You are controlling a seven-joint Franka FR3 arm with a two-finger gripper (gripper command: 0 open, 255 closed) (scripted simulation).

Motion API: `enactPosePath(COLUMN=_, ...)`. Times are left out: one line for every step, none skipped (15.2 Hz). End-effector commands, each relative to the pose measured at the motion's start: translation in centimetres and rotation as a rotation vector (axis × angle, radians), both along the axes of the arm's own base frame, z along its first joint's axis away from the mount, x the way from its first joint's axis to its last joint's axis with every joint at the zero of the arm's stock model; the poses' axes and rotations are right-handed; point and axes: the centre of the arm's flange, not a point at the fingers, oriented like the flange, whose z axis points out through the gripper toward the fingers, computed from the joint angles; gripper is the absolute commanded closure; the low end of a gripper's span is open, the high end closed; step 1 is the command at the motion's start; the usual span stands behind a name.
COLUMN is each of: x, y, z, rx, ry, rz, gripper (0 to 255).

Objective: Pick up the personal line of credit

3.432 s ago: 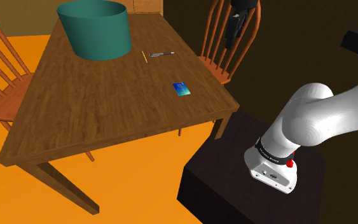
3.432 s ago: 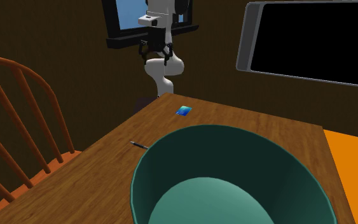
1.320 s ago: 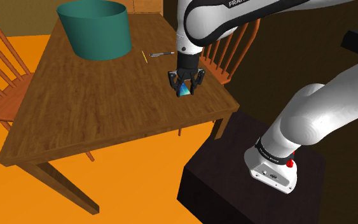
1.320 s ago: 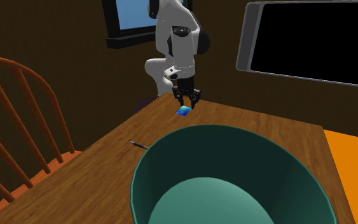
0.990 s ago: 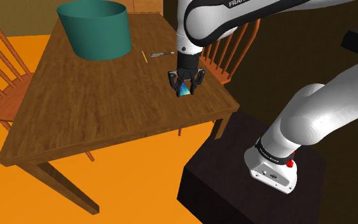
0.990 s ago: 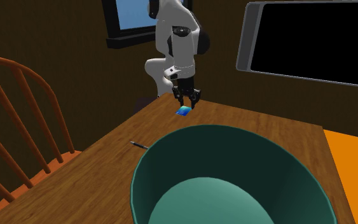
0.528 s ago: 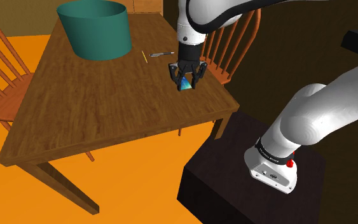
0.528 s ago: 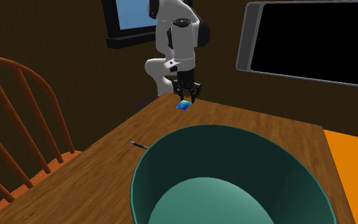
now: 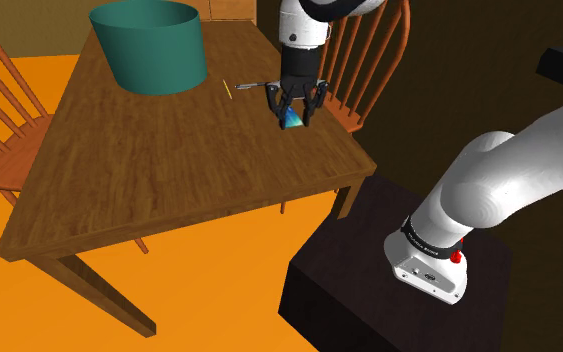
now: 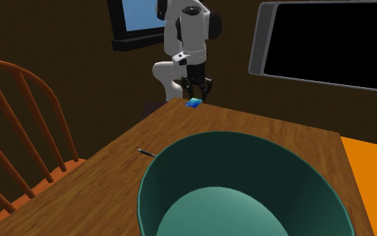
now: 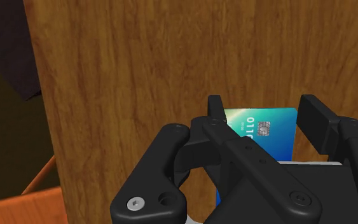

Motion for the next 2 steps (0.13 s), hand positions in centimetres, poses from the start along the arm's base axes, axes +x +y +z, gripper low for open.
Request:
enactPosePath(x=-0.13, y=0.07, z=0.73, rx=0.0, ry=0.0, rz=0.0, gripper=255)
enactPosePath(x=-0.12, y=0.07, z=0.73, rx=0.0, ry=0.0, rz=0.0, gripper=255)
